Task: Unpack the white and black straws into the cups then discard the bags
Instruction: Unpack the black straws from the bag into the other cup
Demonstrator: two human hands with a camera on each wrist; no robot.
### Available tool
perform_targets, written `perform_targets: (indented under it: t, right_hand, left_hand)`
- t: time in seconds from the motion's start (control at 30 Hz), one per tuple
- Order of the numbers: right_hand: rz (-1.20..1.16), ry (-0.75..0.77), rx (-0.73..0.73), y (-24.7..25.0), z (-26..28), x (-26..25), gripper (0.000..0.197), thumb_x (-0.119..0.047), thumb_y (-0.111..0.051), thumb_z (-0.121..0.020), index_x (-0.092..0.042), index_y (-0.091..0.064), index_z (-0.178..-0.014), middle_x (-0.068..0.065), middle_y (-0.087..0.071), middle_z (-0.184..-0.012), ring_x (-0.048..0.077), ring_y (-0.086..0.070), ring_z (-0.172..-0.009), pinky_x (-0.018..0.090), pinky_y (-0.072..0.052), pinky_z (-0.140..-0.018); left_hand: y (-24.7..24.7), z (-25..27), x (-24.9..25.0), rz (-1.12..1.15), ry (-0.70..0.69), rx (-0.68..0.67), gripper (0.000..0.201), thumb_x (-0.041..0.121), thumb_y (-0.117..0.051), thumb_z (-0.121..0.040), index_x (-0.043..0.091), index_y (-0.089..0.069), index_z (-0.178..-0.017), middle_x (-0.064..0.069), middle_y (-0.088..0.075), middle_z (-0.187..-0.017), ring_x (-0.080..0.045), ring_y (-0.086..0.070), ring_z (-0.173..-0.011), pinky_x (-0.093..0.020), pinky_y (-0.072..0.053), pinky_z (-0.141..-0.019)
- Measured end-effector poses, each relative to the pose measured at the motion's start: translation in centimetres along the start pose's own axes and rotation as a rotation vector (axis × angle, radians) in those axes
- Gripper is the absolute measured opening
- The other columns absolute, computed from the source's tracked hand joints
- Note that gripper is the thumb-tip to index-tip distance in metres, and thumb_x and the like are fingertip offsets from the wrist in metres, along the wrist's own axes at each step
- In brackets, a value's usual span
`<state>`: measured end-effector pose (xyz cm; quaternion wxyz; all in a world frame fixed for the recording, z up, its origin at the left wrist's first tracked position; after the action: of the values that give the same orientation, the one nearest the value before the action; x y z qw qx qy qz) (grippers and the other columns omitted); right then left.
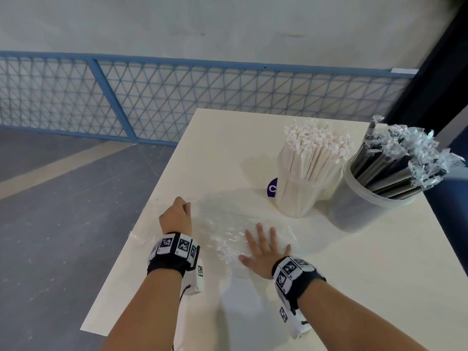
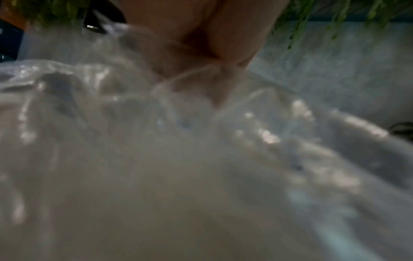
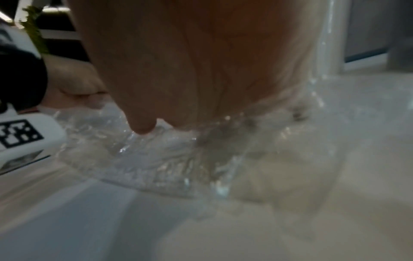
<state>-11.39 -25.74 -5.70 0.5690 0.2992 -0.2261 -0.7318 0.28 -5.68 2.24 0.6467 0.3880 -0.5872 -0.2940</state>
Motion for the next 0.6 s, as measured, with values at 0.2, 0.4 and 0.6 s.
perform_targets:
  t: [0.2,0.4,0.6]
  right_hand:
    - [-0.128,-0.034,-0.027,0.3,-0.2,-0.6,0.057,-0.052,-0.010,-0.097,-0.037,0.019,-0.144,-0.006,0.036,-0.149,0.028,0.033,-0.138,0.066,0.006,-0.107]
    - [-0.165,0.024,0.025,0.4,-0.5,-0.2,0.059,-0.045,-0.017,-0.099,-0.035,0.020,-0.143,-0.006,0.038,-0.148,0.029,0.032,-0.138,0.067,0.005,-0.107]
    - [-0.027,0.039,0.080,1.2,0.1,2.2,0.090,-0.045,-0.047,-0.092,-0.025,0.022,-0.144,0.006,0.039,-0.148,0.028,0.029,-0.140,0.058,-0.006,-0.113]
  left_hand:
    - [0.2,3.1,7.4,-0.163,-0.439,0.114,0.032,0.005,-0.062,-0.080,0.007,-0.057,-0.111,-0.015,-0.063,-0.105,-0.034,-0.060,-0.092,-0.043,-0.042,-0.081]
    - [-10.4,8.4,5.9,-0.432,-0.225,-0.690,0.056,0.036,-0.028,-0.100,0.029,0.000,-0.148,0.003,0.012,-0.158,-0.034,0.012,-0.144,-0.064,-0.004,-0.110]
    - [-11.7,7.7,2.8,-0.564,-0.259,-0.815,0.085,0.071,-0.035,-0.082,0.044,0.023,-0.139,0.012,0.038,-0.147,-0.042,0.028,-0.136,-0.074,-0.003,-0.102]
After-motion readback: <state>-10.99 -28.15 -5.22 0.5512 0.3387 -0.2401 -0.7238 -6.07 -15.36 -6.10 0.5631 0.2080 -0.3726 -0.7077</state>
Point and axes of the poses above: each hand's wrist, its own z-axis away from the middle knuckle, its own y-axis out of the back of the hand, x = y × z, the point moved 7 cm from there along -z, towards the middle knuckle
